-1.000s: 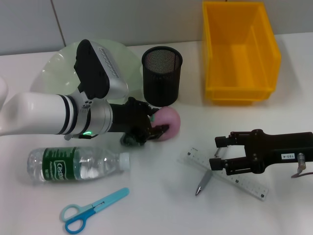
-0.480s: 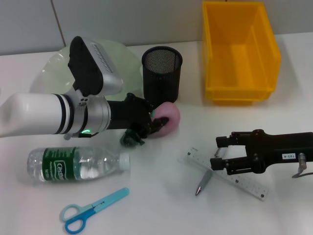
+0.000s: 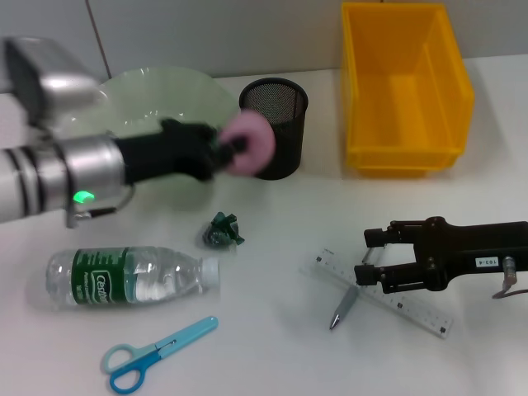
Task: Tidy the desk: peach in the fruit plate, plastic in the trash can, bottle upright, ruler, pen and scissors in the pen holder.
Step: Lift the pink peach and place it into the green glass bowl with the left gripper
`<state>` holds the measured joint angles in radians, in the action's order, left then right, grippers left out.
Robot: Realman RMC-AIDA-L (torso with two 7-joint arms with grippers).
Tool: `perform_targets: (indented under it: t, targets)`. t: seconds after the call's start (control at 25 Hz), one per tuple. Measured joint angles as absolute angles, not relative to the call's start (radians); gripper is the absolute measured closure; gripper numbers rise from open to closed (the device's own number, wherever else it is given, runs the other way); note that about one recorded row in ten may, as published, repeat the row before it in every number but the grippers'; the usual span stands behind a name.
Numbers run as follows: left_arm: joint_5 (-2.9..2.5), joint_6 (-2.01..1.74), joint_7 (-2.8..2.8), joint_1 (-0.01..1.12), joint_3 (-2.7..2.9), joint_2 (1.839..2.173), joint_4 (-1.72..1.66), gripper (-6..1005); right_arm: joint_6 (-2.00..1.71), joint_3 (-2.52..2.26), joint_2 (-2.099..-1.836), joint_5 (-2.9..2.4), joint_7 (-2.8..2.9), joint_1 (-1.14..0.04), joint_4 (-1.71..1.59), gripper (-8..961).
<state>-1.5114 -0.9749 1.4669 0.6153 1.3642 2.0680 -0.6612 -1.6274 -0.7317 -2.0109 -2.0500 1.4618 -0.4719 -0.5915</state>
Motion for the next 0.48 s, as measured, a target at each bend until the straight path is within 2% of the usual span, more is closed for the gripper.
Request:
perform_targets:
  t: [0.24, 0.48]
  targets:
    - [-1.362, -1.065, 1.430, 0.544, 1.128, 2.068, -0.638, 776, -1.626, -0.732, -2.013, -2.050, 1.462, -0.476, -0.592, 146]
    - [-1.195, -0.992, 1.222, 0.558, 1.080, 2.071, -0.508, 829, -1.626, -0.737, -2.014, -2.050, 1.462, -0.484, -0.590, 146]
